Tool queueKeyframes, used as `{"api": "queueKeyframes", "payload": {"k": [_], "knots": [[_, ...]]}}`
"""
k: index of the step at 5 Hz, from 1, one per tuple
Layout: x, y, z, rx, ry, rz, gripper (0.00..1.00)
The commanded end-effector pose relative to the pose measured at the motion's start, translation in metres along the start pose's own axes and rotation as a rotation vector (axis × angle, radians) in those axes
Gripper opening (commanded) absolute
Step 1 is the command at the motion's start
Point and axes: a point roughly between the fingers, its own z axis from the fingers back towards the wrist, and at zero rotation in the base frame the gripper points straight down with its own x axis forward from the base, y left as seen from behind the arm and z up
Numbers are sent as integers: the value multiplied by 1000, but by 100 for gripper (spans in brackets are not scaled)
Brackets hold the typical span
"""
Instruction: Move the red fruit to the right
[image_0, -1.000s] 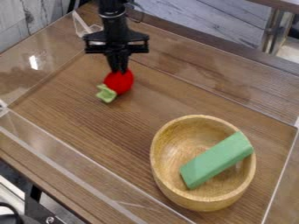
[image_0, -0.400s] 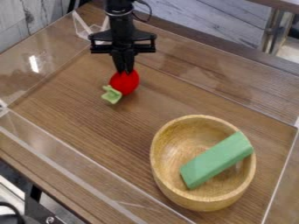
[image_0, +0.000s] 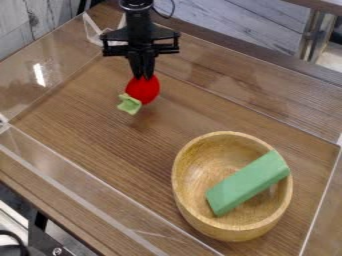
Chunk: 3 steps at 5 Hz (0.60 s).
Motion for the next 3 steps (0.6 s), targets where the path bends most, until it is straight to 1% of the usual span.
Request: {"api": "queueKeyframes", "payload": {"k": [1,3], "knots": [[4,-9,24,-18,-68,-7,0],[-7,-5,6,-5,-61,-1,0]]}}
